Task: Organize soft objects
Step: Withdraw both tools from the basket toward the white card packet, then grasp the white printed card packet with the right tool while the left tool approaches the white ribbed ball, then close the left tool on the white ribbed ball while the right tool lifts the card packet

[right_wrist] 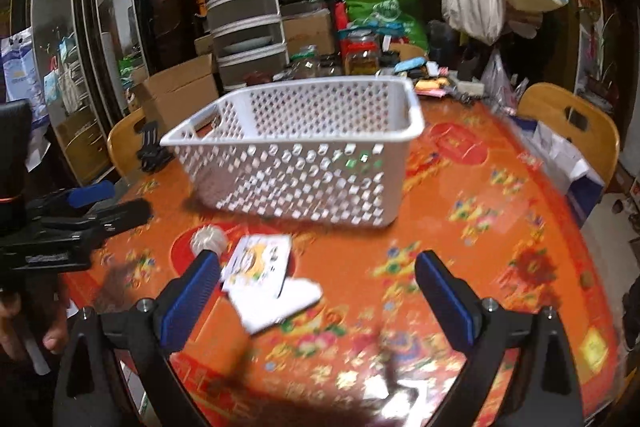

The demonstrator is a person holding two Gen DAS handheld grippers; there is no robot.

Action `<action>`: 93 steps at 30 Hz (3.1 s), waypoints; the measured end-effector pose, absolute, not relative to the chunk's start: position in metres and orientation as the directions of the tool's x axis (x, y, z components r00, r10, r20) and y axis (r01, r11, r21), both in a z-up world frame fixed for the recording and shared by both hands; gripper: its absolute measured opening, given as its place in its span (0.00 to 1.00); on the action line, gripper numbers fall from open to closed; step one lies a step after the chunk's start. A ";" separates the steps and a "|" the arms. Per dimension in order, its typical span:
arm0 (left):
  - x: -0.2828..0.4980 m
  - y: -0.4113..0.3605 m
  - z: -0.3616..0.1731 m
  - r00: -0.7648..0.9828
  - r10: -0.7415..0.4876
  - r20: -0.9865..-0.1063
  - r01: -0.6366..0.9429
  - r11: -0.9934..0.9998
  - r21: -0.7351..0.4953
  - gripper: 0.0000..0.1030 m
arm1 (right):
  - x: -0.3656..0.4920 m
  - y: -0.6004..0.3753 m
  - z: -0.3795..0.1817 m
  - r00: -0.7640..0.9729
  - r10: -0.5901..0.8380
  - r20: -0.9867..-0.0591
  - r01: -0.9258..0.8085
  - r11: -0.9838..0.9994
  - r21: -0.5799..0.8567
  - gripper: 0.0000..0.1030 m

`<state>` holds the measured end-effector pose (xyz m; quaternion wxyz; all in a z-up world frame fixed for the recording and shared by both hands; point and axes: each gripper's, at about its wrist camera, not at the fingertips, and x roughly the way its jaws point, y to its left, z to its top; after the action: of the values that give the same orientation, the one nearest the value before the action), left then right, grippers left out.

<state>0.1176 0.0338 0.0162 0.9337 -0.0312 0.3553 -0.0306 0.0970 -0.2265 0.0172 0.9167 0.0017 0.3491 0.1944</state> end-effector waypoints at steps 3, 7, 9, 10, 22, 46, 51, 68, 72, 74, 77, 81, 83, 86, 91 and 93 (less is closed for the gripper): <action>0.123 0.037 -0.007 0.730 -0.069 -0.680 0.018 0.997 -0.081 1.00 | 0.096 -0.223 0.001 0.657 0.371 -0.656 -0.356 0.920 0.164 0.87; 0.135 0.042 -0.028 0.710 -0.071 -0.700 0.006 0.996 -0.094 1.00 | 0.097 -0.216 -0.018 0.623 0.384 -0.681 -0.365 0.913 0.181 0.80; 0.140 0.042 -0.036 0.703 -0.068 -0.707 0.006 0.996 -0.090 1.00 | 0.096 -0.213 -0.023 0.620 0.391 -0.680 -0.371 0.910 0.185 0.72; 0.145 0.042 -0.040 0.699 -0.068 -0.712 0.008 0.996 -0.088 1.00 | 0.097 -0.211 -0.025 0.616 0.399 -0.679 -0.377 0.906 0.190 0.71; 0.173 0.036 -0.066 0.659 -0.067 -0.749 0.021 0.997 -0.070 0.77 | 0.129 -0.178 -0.039 0.573 0.407 -0.711 -0.425 0.890 0.166 0.53; 0.178 0.023 -0.075 0.648 -0.097 -0.756 0.089 0.995 -0.052 0.46 | 0.134 -0.166 -0.044 0.573 0.445 -0.688 -0.483 0.862 0.156 0.07; 0.174 0.019 -0.073 0.659 -0.081 -0.748 0.091 0.996 -0.027 0.40 | 0.125 -0.175 -0.032 0.596 0.453 -0.663 -0.480 0.863 0.159 0.05; 0.154 0.028 -0.051 0.708 -0.061 -0.703 0.063 0.998 -0.024 0.40 | 0.109 -0.208 -0.002 0.652 0.441 -0.617 -0.446 0.881 0.159 0.04; 0.149 0.030 -0.046 0.716 -0.056 -0.696 0.054 0.998 -0.025 0.40 | 0.107 -0.209 0.002 0.658 0.441 -0.611 -0.444 0.882 0.159 0.04; 0.147 0.032 -0.042 0.720 -0.055 -0.692 0.049 0.998 -0.028 0.40 | 0.105 -0.210 0.004 0.662 0.441 -0.607 -0.444 0.882 0.157 0.04; 0.143 0.034 -0.036 0.728 -0.051 -0.684 0.044 0.999 -0.028 0.40 | 0.105 -0.210 0.007 0.665 0.437 -0.605 -0.441 0.884 0.154 0.04; 0.139 0.035 -0.028 0.737 -0.044 -0.674 0.039 0.999 -0.023 0.40 | 0.103 -0.210 0.011 0.668 0.434 -0.604 -0.442 0.885 0.147 0.04; 0.137 0.035 -0.023 0.740 -0.041 -0.671 0.036 0.999 -0.021 0.40 | 0.102 -0.209 0.013 0.670 0.434 -0.603 -0.444 0.885 0.144 0.04; 0.136 0.036 -0.018 0.744 -0.041 -0.667 0.034 0.999 -0.024 0.40 | 0.103 -0.209 0.016 0.673 0.434 -0.599 -0.446 0.884 0.139 0.04; 0.135 0.036 -0.010 0.750 -0.046 -0.660 0.034 0.999 -0.031 0.40 | 0.102 -0.210 0.023 0.680 0.433 -0.593 -0.447 0.884 0.133 0.04; 0.135 0.038 -0.007 0.749 -0.052 -0.661 0.036 0.999 -0.038 0.40 | 0.102 -0.211 0.026 0.683 0.432 -0.589 -0.447 0.885 0.131 0.02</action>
<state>0.1353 0.0378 -0.0074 0.9350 -0.0113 0.3538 -0.0234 0.1021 -0.2109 0.0265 0.9173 -0.0115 0.3179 0.2395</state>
